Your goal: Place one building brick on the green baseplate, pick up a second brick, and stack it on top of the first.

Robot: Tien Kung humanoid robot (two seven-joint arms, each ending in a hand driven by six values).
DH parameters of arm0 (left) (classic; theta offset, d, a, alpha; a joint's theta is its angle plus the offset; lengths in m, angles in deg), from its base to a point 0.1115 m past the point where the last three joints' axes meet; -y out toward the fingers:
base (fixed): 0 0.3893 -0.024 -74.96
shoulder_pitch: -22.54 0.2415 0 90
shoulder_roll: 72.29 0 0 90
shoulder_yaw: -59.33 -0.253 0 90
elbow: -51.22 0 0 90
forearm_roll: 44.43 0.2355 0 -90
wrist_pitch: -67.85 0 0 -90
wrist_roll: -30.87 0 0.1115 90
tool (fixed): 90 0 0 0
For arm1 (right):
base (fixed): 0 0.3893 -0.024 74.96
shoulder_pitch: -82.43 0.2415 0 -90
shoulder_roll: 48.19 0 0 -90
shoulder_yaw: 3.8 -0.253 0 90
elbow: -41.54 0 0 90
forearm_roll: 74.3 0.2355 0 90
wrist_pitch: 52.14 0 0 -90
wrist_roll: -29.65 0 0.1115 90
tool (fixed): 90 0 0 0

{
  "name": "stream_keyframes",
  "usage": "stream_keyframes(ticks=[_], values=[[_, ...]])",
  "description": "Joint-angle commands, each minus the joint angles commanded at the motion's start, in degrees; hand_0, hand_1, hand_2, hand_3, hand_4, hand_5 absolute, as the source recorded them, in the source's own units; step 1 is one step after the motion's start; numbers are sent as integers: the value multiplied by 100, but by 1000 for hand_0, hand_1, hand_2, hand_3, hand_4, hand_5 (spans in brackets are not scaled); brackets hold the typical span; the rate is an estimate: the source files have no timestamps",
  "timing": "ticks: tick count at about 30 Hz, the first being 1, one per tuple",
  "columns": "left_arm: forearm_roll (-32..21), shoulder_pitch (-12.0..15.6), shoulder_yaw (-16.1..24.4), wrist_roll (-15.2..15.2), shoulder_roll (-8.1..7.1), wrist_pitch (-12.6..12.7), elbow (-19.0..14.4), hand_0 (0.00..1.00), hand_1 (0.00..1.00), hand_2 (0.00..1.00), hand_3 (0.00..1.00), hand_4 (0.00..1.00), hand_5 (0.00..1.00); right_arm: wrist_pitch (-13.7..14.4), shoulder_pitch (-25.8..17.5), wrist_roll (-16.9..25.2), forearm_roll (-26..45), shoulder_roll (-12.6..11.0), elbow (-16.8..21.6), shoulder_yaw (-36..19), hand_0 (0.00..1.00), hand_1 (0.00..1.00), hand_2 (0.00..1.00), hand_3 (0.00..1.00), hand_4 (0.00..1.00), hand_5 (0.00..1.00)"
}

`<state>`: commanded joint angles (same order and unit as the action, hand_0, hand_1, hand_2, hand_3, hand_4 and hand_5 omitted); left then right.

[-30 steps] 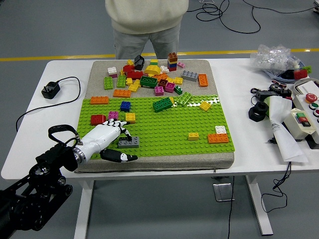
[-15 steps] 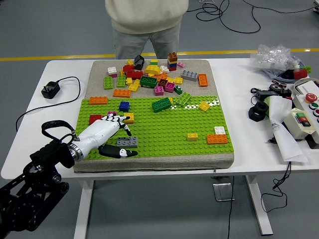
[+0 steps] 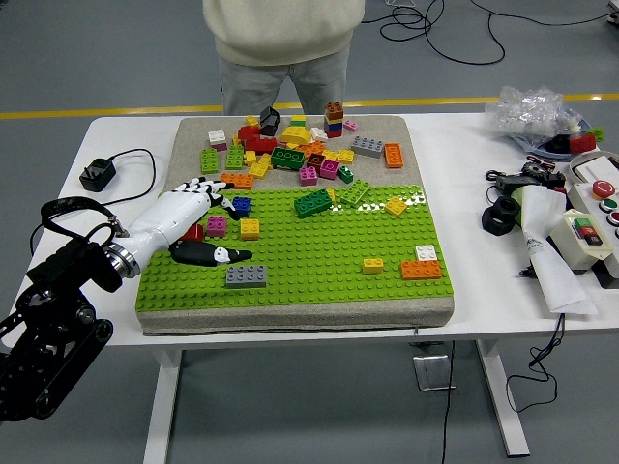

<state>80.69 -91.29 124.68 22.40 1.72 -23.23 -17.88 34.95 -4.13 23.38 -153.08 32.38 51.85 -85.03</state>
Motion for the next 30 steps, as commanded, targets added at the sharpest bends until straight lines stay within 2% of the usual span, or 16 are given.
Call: stream_keyframes(ticks=[1,2,7,8,13,14,19,20,30], values=[[59,-84,25,-29,-29,-12,101,998,912,882,696,998,657,1,0,-1,1,-1,0,4,761,692,739,697,948,685],[90,-148,39,-50,-48,-20,188,942,787,753,817,998,419,2,-1,-3,1,-1,0,7,761,693,739,697,948,684],[183,-428,80,-120,-77,-81,591,942,787,753,817,998,419,3,0,-3,0,7,0,23,761,693,739,697,948,684],[234,-523,92,-134,-77,-138,744,909,776,760,858,998,343,6,4,-2,3,11,0,31,760,692,739,696,948,684],[333,-758,74,-210,-64,-222,1175,909,776,760,858,998,343,11,13,-6,6,16,0,48,760,692,739,696,948,684],[337,-771,71,-214,-63,-224,1201,906,786,770,874,998,289,11,13,-7,5,16,0,48,760,693,739,696,948,685],[373,-986,-54,-323,-31,-133,1698,906,786,770,874,998,289,11,16,-18,18,15,0,63,760,693,739,696,948,685],[385,-1037,-90,-358,-17,-94,1820,900,785,765,871,998,234,14,22,-19,25,15,0,69,760,692,739,696,948,685],[345,-1324,-309,-552,92,173,2671,872,767,751,860,998,197,16,38,-21,52,18,0,92,760,692,739,696,948,685]])
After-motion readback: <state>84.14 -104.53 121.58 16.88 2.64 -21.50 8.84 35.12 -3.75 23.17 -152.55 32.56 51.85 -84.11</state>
